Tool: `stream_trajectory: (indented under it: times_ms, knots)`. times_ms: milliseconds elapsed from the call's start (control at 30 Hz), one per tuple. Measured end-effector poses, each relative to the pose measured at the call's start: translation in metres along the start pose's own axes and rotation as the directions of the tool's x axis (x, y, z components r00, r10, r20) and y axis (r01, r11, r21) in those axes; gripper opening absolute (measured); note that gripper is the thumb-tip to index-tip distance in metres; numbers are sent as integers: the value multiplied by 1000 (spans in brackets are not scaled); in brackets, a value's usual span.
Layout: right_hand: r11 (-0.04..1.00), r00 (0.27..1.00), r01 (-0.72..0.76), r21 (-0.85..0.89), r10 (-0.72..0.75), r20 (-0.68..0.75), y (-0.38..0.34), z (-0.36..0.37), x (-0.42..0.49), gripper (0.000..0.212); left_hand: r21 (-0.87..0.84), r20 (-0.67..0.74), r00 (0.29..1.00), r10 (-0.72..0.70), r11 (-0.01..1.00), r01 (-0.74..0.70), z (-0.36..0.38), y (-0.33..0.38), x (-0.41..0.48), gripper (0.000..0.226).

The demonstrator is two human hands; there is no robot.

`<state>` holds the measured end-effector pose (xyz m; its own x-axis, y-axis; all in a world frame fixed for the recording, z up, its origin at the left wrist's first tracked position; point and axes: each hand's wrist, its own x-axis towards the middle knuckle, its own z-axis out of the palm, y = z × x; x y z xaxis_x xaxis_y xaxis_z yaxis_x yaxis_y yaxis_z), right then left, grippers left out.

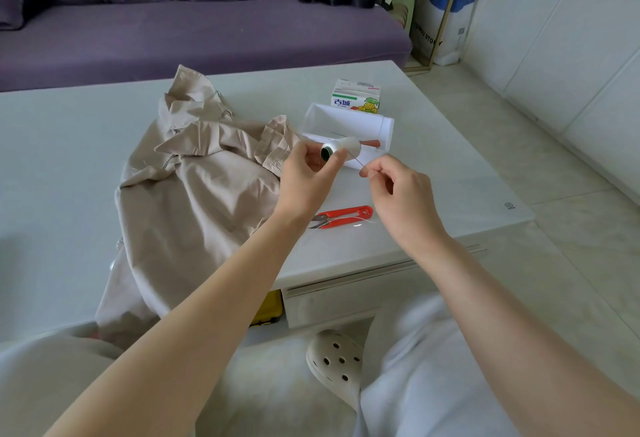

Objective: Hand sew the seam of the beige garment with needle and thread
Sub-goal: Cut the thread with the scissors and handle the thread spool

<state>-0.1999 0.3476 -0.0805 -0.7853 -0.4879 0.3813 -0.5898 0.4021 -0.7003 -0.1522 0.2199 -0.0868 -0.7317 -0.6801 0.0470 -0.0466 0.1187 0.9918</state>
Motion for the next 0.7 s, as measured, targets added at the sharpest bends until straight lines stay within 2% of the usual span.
stream_trajectory:
  times_ms: [200, 333, 500, 700]
  knots:
    - [1000, 1000, -5, -5, 5, -16, -1, 2, 0, 21, 37, -176, 984, 21, 999, -15, -9, 1, 8, 20]
    - [1000, 1000, -19, -19, 19, 4, -2, 2, 1, 21, 76, -83, 995, 52, 996, -46, -12, 0, 7, 20]
    - [1000, 1000, -17, -17, 17, 11, -3, 6, -1, 20, 117, -64, 994, 93, 990, -85, -17, -1, 7, 21]
    - [999, 999, -36, -10, 35, -14, -2, 9, -3, 19, 123, -22, 997, 77, 990, -74, -18, 3, 3, 26]
